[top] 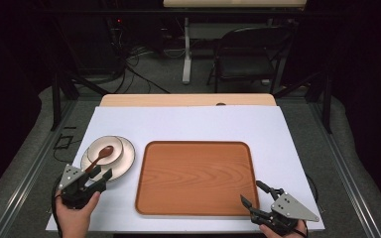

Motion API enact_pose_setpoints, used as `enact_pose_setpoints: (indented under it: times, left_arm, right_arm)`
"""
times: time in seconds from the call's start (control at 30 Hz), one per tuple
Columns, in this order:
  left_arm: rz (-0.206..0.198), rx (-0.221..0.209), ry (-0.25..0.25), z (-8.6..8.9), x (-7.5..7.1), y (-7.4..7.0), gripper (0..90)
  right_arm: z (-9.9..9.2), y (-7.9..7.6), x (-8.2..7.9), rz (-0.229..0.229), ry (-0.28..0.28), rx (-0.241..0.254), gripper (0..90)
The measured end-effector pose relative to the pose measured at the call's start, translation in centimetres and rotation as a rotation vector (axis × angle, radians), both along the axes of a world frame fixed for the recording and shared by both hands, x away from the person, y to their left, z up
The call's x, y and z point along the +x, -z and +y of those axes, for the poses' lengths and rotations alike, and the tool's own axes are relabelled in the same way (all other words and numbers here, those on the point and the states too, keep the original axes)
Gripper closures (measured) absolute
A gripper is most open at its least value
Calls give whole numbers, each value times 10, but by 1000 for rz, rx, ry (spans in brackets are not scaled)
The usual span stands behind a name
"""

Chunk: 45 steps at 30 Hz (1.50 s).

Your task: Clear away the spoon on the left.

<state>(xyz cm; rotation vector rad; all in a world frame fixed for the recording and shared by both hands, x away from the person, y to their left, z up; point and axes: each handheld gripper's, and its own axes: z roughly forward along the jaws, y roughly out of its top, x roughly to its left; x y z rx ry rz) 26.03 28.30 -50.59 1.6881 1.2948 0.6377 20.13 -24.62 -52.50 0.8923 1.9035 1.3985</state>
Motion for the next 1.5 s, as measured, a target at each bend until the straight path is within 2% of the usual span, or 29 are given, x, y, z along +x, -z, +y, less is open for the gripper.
enact_pose_setpoints:
  times: [0.23, 0.4, 0.47, 0.53, 0.57, 0.77, 1.13, 1.4, 1.5]
  left_arm:
    - [-7, 0, -40, 10, 1, 0, 544]
    - [-9, 1, -73, 16, 1, -1, 620]
    - [-10, 11, -100, 20, 1, -1, 697]
    - [-9, 6, -109, 22, 2, -1, 730]
    - [-5, 4, -129, 25, 2, -1, 778]
    - [3, -4, -152, 29, 3, 0, 880]
    - [11, 2, -220, 39, 8, -2, 898]
    - [19, 30, -276, 53, 23, -1, 898]
    - [18, 20, -283, 56, 26, 0, 897]
  right_arm:
    - [0, 0, 0, -1, -1, 1, 326]
    - [0, 0, 0, 0, -1, 1, 327]
    - [1, 0, 0, -1, -4, 1, 329]
    - [1, 0, 0, -1, -4, 1, 329]
    - [1, 0, 0, 2, -4, 2, 330]
    - [1, 0, 0, 0, -5, 2, 333]
    - [2, 1, 0, 6, -9, 1, 335]
    - [1, 1, 0, 4, -5, 9, 337]
    - [1, 0, -1, 3, -6, 9, 336]
